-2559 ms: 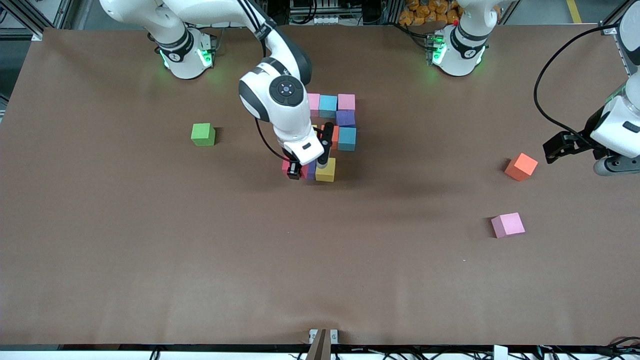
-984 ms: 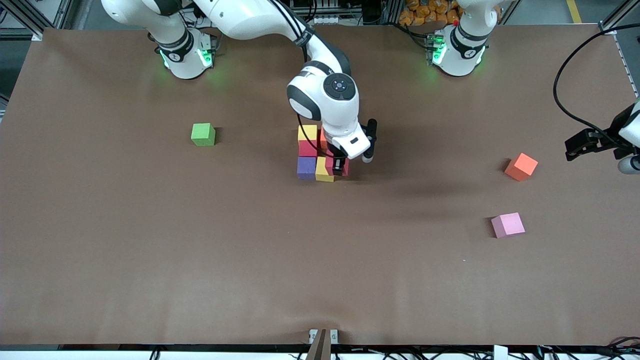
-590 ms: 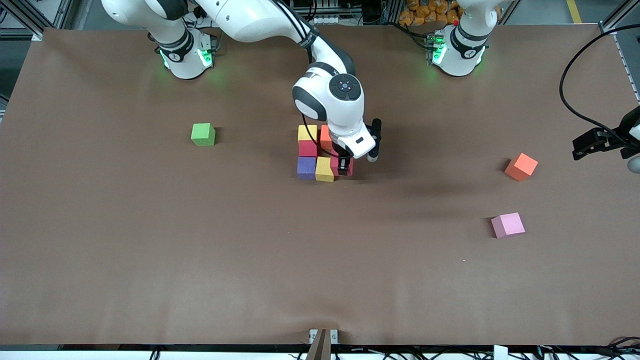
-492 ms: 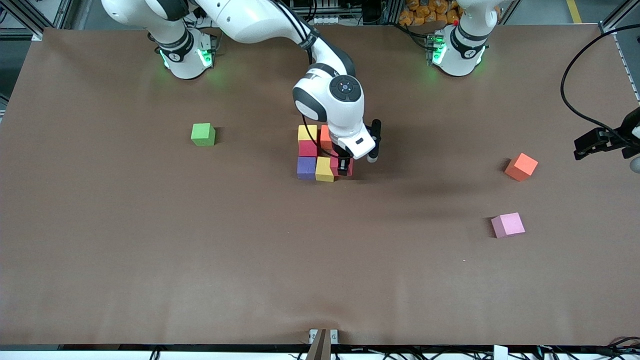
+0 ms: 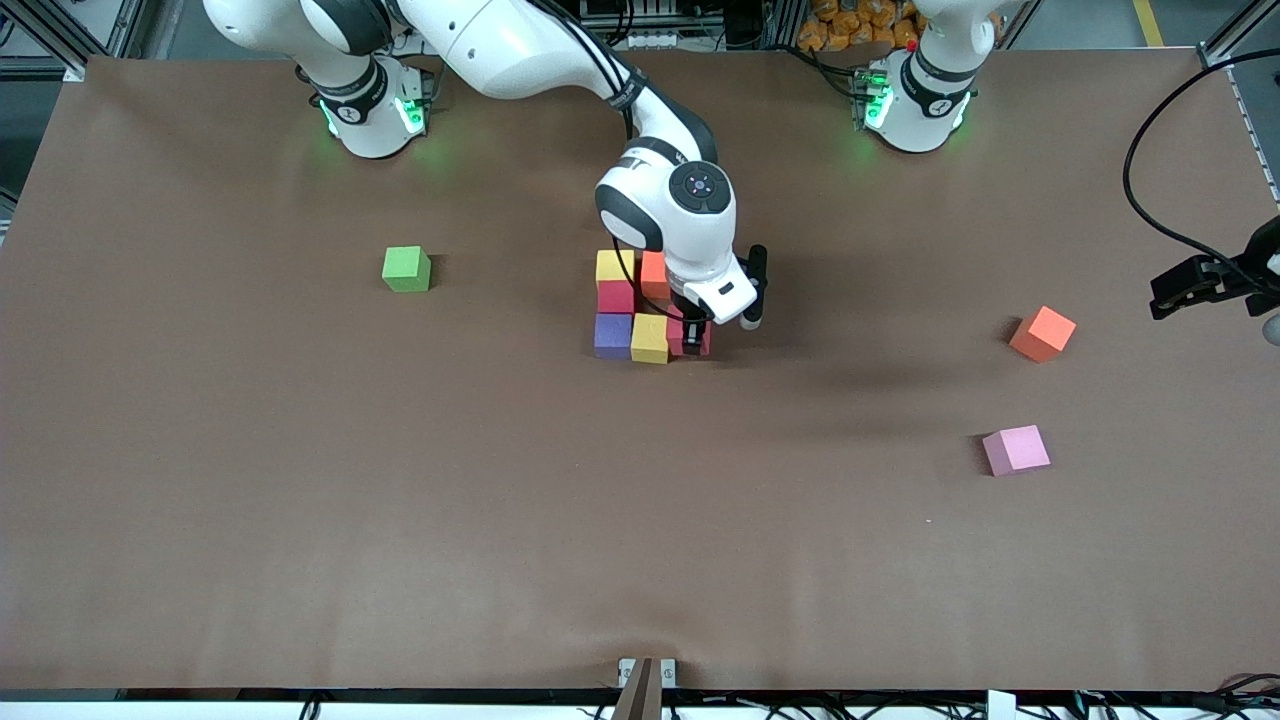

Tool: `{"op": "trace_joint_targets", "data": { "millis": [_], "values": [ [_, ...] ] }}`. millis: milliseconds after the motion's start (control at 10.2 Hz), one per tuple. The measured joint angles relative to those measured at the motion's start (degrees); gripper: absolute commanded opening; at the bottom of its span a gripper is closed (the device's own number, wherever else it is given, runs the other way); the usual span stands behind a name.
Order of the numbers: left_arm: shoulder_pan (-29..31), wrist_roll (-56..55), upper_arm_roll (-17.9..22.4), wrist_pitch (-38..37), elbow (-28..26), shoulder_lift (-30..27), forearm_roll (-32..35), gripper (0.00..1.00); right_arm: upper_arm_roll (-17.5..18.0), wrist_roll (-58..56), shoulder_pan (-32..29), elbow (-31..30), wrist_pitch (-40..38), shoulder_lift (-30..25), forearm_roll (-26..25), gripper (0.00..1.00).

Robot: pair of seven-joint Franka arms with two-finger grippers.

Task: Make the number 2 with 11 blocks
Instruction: 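Lift and carry the red-pink cube to the figure with the right gripper, then lower the red-pink cube beside the yellow cube with the right gripper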

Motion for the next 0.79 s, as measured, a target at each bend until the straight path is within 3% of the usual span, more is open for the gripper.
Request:
{"op": "trace_joint_targets", "data": {
  "millis": [787],
  "values": [
    [0.01,0.00,0.02,-0.11,-0.17,0.00,0.00,1.00,-0.02,0.00,0.61,0.13,-0.54,2.05,0.00,0.48]
  ]
}}
